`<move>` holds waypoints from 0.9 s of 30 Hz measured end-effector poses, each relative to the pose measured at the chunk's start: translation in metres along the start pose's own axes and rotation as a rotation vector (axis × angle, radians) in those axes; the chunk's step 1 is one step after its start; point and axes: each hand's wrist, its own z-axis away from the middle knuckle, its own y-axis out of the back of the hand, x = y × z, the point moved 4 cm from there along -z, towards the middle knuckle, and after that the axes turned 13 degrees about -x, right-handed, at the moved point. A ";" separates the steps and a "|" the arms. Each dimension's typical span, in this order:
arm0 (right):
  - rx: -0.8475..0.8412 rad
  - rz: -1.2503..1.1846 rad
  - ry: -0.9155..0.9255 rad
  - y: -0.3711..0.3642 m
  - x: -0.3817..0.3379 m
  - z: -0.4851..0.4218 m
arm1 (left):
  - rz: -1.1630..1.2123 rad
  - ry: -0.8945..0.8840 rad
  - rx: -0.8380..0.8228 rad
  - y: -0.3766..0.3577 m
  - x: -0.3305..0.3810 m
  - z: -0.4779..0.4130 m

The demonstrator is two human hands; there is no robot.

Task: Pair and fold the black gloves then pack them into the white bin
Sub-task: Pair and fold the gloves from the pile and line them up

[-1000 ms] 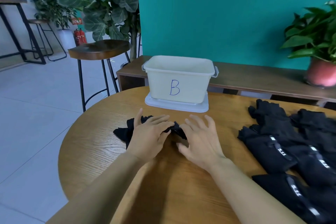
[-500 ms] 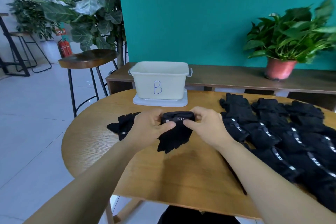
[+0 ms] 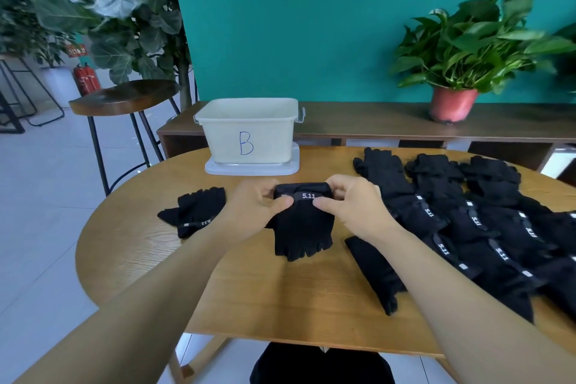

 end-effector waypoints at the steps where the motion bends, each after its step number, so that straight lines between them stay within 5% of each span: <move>1: 0.028 0.022 0.010 0.003 0.001 -0.005 | -0.008 -0.010 0.032 0.003 0.001 -0.006; 6: 0.119 0.151 0.002 0.010 0.006 -0.021 | -0.069 -0.081 0.121 0.009 -0.003 -0.026; 20: -0.106 0.709 0.195 -0.070 0.030 0.063 | -0.758 -0.222 0.000 -0.050 -0.072 0.058; 24: -0.178 0.722 0.166 -0.065 0.033 0.075 | -0.715 -0.220 -0.009 -0.045 -0.078 0.065; 27: -0.044 0.683 0.127 -0.054 0.024 0.068 | -0.691 -0.163 0.024 -0.040 -0.067 0.056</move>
